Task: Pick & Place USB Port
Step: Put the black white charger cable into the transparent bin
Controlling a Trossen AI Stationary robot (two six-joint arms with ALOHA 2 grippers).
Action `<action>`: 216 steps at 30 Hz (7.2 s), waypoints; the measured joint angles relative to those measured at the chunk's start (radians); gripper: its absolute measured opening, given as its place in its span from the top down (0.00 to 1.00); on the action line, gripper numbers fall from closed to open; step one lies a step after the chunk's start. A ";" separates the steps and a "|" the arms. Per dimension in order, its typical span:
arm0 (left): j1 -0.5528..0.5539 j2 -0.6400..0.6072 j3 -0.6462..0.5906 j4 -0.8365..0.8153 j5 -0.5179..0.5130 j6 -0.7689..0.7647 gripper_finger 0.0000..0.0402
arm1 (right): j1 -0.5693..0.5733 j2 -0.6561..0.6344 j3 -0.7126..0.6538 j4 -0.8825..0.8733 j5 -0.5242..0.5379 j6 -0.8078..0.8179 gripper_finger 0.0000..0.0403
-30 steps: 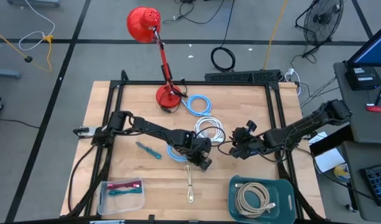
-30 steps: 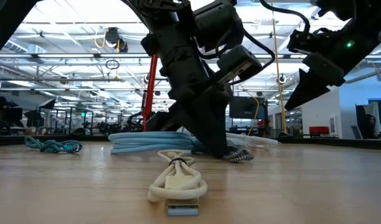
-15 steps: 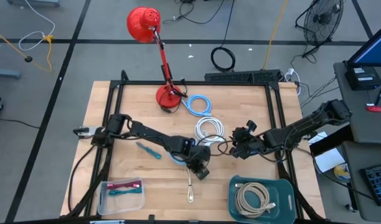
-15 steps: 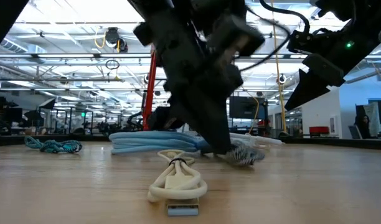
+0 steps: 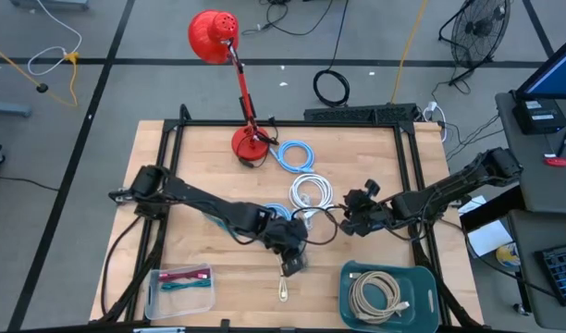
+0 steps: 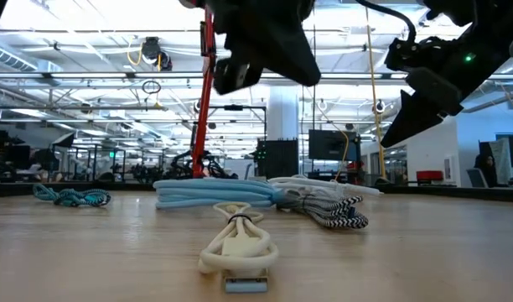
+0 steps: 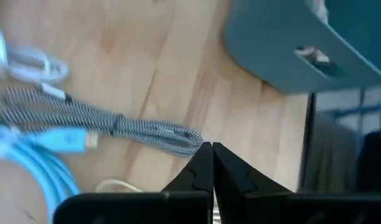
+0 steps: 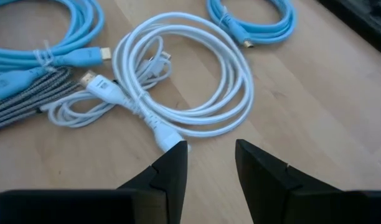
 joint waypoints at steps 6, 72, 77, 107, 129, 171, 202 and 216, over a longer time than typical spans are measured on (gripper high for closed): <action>0.005 0.007 0.000 -0.069 -0.086 0.536 0.99 | 0.000 0.000 0.000 0.003 0.000 -0.022 0.68; 0.079 0.011 0.085 -0.712 -0.484 -0.071 0.93 | -0.197 -0.164 -0.151 0.190 -0.391 -0.061 0.68; 0.103 -0.176 -0.164 -0.625 -0.614 -0.242 0.99 | -0.235 -0.041 -0.042 0.165 -0.455 -0.091 0.68; 0.188 -0.740 -0.487 -0.618 -1.070 -0.450 0.89 | -0.056 0.612 0.813 -0.432 -0.970 0.443 0.68; 0.224 -0.740 -0.487 -0.368 -1.062 -0.085 0.89 | -0.166 0.729 0.813 -0.362 -0.989 0.335 0.68; 0.190 -0.739 -0.486 -0.455 -1.051 -0.144 0.89 | -0.161 0.854 0.815 -0.232 -0.958 0.223 0.97; 0.168 -0.749 -0.486 -0.638 -1.129 -0.387 0.98 | 0.071 0.353 0.795 -0.232 0.212 -0.311 1.00; 0.171 -0.716 -0.654 0.320 -0.612 0.401 0.98 | -0.055 0.229 0.493 0.198 0.049 -0.617 1.00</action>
